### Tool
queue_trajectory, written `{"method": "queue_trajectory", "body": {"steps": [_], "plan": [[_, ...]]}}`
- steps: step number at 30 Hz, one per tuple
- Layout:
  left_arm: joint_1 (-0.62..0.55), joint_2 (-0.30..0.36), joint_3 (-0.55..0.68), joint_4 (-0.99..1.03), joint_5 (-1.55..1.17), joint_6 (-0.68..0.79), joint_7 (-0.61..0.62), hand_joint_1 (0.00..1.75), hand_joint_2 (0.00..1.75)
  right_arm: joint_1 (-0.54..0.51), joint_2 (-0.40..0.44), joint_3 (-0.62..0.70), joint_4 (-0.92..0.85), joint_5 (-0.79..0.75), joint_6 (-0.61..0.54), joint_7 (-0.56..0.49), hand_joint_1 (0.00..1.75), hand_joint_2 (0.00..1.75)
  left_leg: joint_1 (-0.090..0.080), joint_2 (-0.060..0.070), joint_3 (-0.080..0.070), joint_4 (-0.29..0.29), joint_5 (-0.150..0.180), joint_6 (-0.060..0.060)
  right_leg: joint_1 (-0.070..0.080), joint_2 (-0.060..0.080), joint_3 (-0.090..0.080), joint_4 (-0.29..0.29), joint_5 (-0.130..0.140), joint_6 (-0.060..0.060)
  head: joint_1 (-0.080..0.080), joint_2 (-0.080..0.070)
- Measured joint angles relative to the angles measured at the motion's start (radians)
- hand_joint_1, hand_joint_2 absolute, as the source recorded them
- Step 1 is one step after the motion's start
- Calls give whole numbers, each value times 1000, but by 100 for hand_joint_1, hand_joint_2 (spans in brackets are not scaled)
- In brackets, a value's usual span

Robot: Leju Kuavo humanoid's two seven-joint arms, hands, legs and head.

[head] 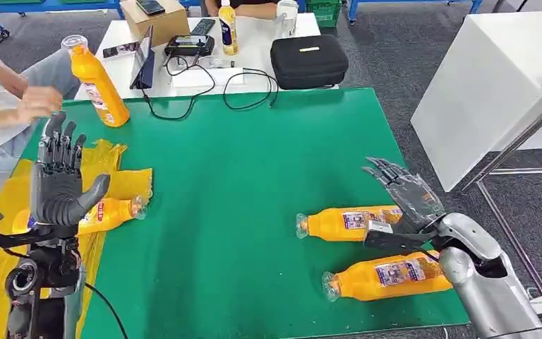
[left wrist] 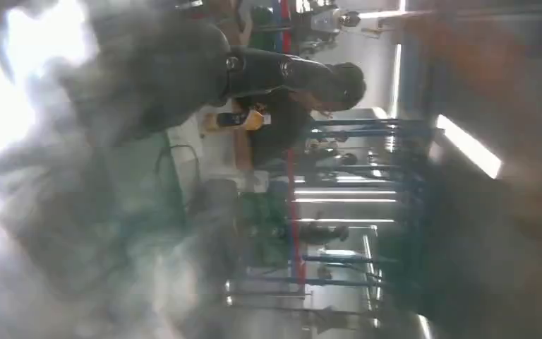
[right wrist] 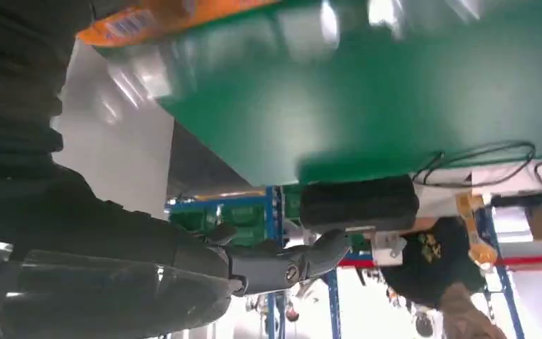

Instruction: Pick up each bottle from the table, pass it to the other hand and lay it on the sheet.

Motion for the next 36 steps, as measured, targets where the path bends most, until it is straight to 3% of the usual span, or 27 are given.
{"method": "queue_trajectory", "body": {"steps": [8,15,28,36], "plan": [[-20,1,-11,36,4,3,0,0,175,32,-77,14,30,-5,66,-19,0,175,0,-1,-1,0,1,1,-1,-1,0,0,0,0,0,0],[-53,8,-17,96,5,18,-1,0,175,-34,-128,57,127,-12,108,-2,0,175,0,-1,-1,0,1,2,-1,-1,0,0,1,1,0,0],[-66,8,-24,135,11,16,-1,0,175,-129,-117,130,313,39,66,45,0,175,0,-1,-2,0,2,2,0,-1,0,0,1,1,0,0],[-77,7,-40,153,4,18,6,0,175,-199,-47,203,451,87,29,67,0,175,0,0,-2,0,2,3,0,-1,0,0,1,1,0,0]]}}
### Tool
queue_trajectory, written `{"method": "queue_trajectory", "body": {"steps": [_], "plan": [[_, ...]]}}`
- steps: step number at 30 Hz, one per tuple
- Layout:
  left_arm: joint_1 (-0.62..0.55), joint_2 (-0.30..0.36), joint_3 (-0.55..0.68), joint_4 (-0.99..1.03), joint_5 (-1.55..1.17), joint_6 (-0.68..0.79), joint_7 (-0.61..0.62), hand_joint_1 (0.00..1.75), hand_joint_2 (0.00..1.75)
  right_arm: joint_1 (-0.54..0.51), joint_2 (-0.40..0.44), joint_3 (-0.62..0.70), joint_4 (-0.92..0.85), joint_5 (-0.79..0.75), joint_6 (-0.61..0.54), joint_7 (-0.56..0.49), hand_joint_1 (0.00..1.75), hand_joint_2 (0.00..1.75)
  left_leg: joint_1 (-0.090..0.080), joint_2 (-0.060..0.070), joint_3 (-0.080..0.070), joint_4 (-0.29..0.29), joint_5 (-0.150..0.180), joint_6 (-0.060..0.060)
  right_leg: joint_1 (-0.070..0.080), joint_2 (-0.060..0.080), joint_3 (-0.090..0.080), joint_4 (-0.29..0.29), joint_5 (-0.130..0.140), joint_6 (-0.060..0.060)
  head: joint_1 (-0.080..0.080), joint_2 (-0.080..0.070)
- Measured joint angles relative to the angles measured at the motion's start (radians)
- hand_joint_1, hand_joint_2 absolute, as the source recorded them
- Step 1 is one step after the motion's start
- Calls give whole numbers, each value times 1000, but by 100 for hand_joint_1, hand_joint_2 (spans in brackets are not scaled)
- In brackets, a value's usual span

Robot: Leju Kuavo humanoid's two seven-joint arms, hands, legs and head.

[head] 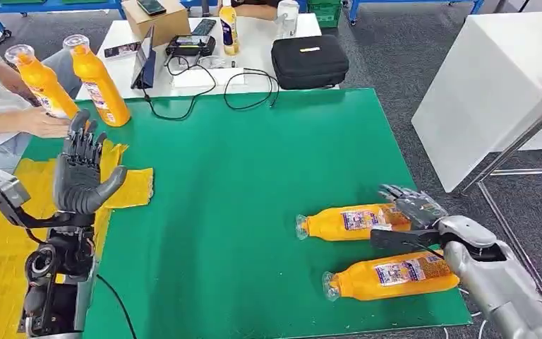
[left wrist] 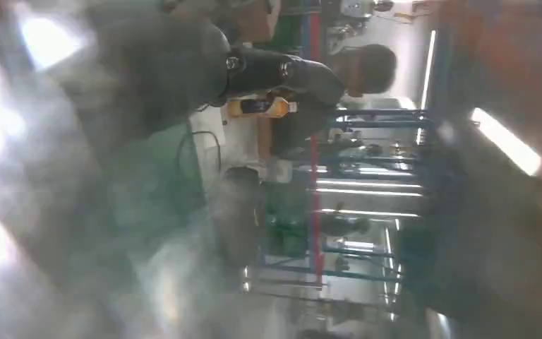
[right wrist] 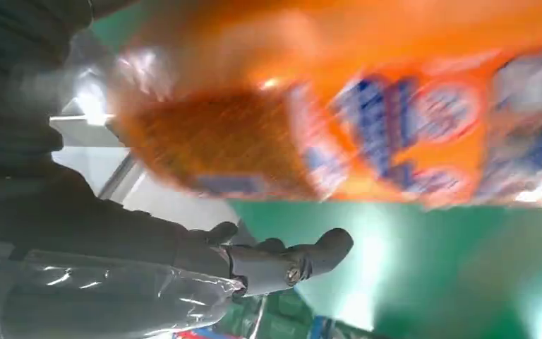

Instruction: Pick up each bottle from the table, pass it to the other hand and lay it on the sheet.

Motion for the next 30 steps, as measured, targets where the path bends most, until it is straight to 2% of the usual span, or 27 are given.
{"method": "queue_trajectory", "body": {"steps": [9,10,11,12,13,15,16,17,18,24,30], "plan": [[-15,-6,-15,28,0,1,0,0,175,-63,81,64,102,11,-8,-1,0,175,0,0,0,0,0,0,0,0,0,0,0,0,0,0],[-18,-6,-16,31,0,1,0,0,175,-72,91,73,114,11,-8,-1,12,175,0,0,0,0,0,0,0,0,0,0,0,0,0,0],[-20,-7,-16,34,0,1,0,0,175,-81,100,81,126,11,-8,-2,47,175,0,0,0,0,0,0,0,0,0,0,0,0,0,0],[-21,-7,-17,38,1,0,0,0,175,-90,110,89,139,12,-8,-4,129,175,0,0,0,0,0,0,0,0,0,0,0,0,1,0],[-23,-7,-17,41,1,0,0,0,175,-97,118,97,150,13,-8,-6,150,175,0,0,0,0,0,0,0,0,0,0,0,0,0,0],[-25,-7,-18,47,2,0,0,0,175,-107,131,108,168,14,-11,-8,148,175,0,0,1,0,0,0,0,0,0,0,0,0,0,0],[-25,-8,-18,50,2,0,0,0,175,-112,136,111,176,14,-12,-9,140,175,0,0,1,0,0,0,0,0,0,0,0,0,0,0],[-26,-8,-18,53,2,0,0,0,175,-115,141,116,184,14,-20,-9,164,175,0,1,1,0,0,0,0,0,1,0,0,0,0,0],[-26,-8,-18,55,4,0,-1,0,175,-118,148,119,193,15,-34,-8,175,175,0,0,1,0,0,0,0,0,0,0,0,0,1,0],[-26,-11,-18,60,5,0,0,0,175,-127,196,125,235,15,-132,41,175,175,0,0,1,0,0,0,0,0,1,0,0,0,0,0],[-26,-15,-18,60,4,-1,3,0,175,-131,235,117,246,20,-156,69,175,175,0,0,1,0,0,0,0,0,1,0,0,0,0,0]]}}
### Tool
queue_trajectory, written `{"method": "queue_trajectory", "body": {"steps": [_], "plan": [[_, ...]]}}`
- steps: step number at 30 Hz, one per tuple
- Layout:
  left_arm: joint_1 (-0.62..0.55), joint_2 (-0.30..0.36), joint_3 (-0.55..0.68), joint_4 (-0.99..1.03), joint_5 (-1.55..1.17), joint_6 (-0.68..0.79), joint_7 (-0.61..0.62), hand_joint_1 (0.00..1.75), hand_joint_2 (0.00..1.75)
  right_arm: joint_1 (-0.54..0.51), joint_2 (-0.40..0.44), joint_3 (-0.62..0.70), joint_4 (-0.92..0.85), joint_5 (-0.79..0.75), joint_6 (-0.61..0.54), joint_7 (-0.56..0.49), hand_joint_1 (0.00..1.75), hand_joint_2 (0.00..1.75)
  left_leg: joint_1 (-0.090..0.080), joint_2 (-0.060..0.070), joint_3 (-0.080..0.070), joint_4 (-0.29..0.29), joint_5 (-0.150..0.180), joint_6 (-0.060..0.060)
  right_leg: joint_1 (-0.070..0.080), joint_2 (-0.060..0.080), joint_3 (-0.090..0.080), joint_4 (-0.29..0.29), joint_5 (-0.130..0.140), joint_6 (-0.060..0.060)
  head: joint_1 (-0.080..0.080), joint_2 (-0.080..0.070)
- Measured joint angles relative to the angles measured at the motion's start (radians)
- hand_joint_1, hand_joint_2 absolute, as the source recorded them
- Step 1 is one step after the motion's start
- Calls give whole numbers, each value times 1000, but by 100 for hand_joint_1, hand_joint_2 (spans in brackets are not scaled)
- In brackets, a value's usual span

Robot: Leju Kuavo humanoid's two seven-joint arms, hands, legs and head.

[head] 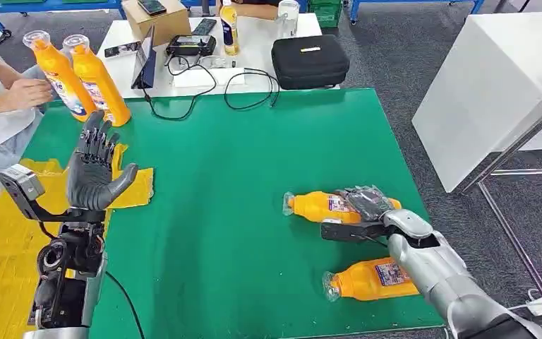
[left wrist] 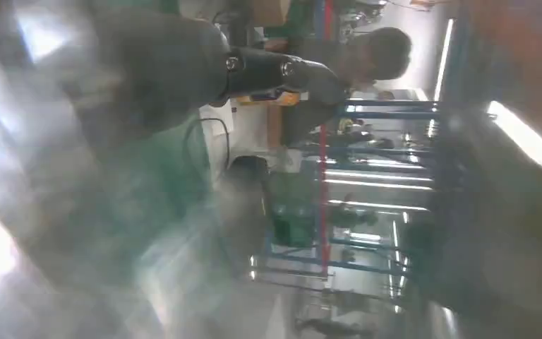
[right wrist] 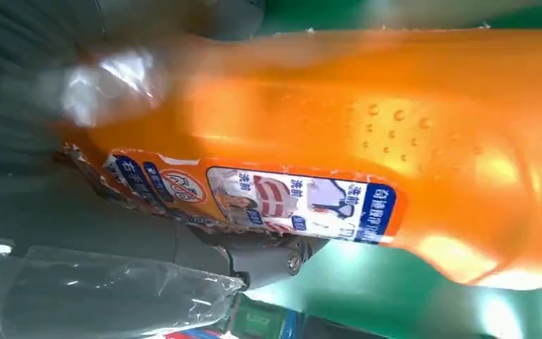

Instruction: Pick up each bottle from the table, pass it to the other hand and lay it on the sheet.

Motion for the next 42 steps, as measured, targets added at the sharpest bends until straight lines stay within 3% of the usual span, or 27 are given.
{"method": "queue_trajectory", "body": {"steps": [11,17,23,25,26,27,35,42], "plan": [[1,0,0,0,0,-4,3,0,175,0,34,-42,6,5,-22,31,175,175,0,0,0,0,0,0,0,0,0,0,0,0,0,0],[8,-11,-1,-13,5,-39,38,0,175,31,106,-152,-55,-57,-224,111,175,175,0,0,-1,0,0,0,0,0,-1,0,0,0,0,0],[8,-13,-7,-16,6,-47,44,0,175,47,127,-187,-92,-76,-258,112,175,175,0,0,-1,0,0,0,0,0,-2,0,0,0,0,0],[4,-24,-53,-29,3,-64,80,0,175,105,202,-329,-254,-177,-283,56,175,175,0,-2,-2,0,0,0,0,-1,-2,0,0,0,0,0],[-5,-28,-112,-24,6,-62,179,0,175,156,272,-432,-400,-269,-252,-26,175,175,0,-1,-2,0,0,0,1,-1,-2,0,0,0,0,0],[-9,-29,-142,-7,5,-66,199,0,175,174,293,-456,-444,-292,-239,-45,175,175,0,-1,-2,0,0,0,1,-1,-2,0,0,0,0,0],[9,-32,-335,35,5,-57,208,0,175,269,400,-493,-607,-381,-209,-94,175,175,0,-1,-3,0,0,0,0,-1,-3,0,0,0,0,0],[22,-32,-407,25,6,-51,217,0,175,293,439,-489,-650,-416,-172,-98,175,175,0,0,-2,0,0,0,0,-1,-3,0,0,0,0,0]]}}
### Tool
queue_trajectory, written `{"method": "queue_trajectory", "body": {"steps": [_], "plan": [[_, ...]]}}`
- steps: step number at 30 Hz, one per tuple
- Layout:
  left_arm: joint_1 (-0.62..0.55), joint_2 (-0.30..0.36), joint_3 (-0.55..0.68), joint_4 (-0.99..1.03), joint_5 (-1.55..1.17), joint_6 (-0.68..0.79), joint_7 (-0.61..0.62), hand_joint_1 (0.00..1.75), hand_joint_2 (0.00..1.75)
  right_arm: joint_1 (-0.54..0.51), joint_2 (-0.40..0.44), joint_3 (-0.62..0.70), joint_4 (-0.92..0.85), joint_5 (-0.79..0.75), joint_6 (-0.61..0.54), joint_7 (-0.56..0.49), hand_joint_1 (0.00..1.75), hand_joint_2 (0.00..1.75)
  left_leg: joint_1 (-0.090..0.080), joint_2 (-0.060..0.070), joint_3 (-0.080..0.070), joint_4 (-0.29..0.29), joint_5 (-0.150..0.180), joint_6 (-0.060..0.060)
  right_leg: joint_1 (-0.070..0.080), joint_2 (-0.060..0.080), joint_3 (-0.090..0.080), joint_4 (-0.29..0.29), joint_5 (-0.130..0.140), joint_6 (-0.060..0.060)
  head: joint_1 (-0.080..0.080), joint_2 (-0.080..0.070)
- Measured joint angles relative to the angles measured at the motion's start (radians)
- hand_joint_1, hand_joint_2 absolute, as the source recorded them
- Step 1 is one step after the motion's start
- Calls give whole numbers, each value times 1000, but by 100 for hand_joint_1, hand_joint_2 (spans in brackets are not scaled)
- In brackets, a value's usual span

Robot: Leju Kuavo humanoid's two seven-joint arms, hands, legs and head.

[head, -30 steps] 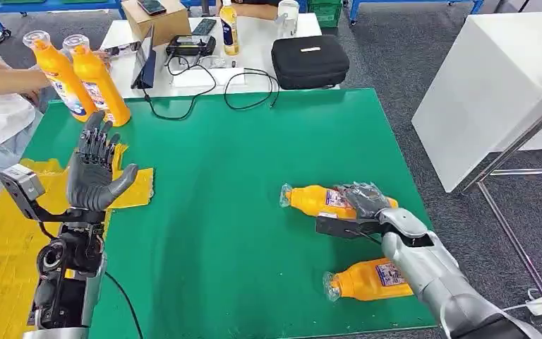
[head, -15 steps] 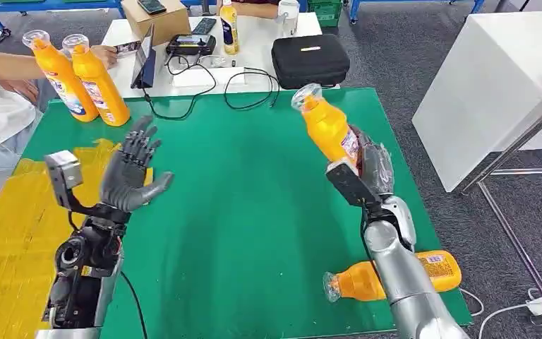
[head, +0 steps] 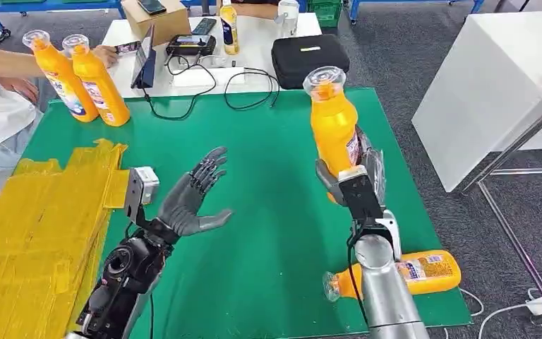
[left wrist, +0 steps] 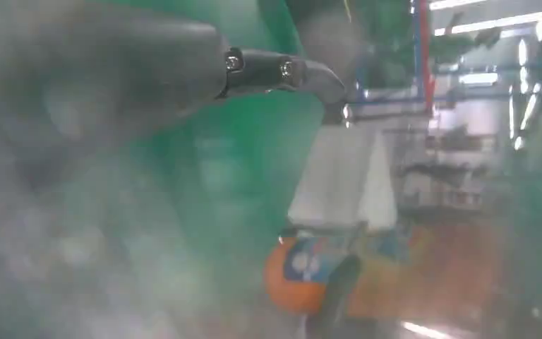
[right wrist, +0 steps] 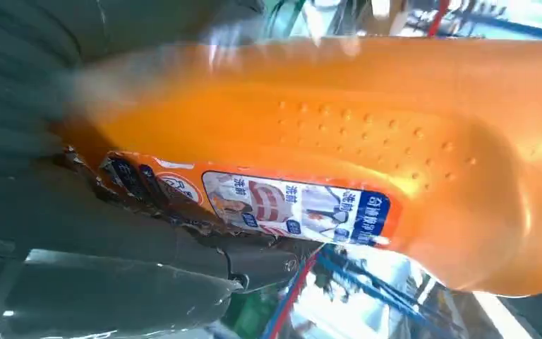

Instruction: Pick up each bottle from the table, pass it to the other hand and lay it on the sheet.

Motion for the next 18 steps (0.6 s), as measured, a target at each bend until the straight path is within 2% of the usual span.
{"method": "queue_trajectory", "body": {"steps": [18], "plan": [[2,0,-40,-10,0,3,4,0,175,11,26,23,-3,0,3,2,175,175,0,0,0,0,0,0,0,0,0,0,0,0,0,0]]}}
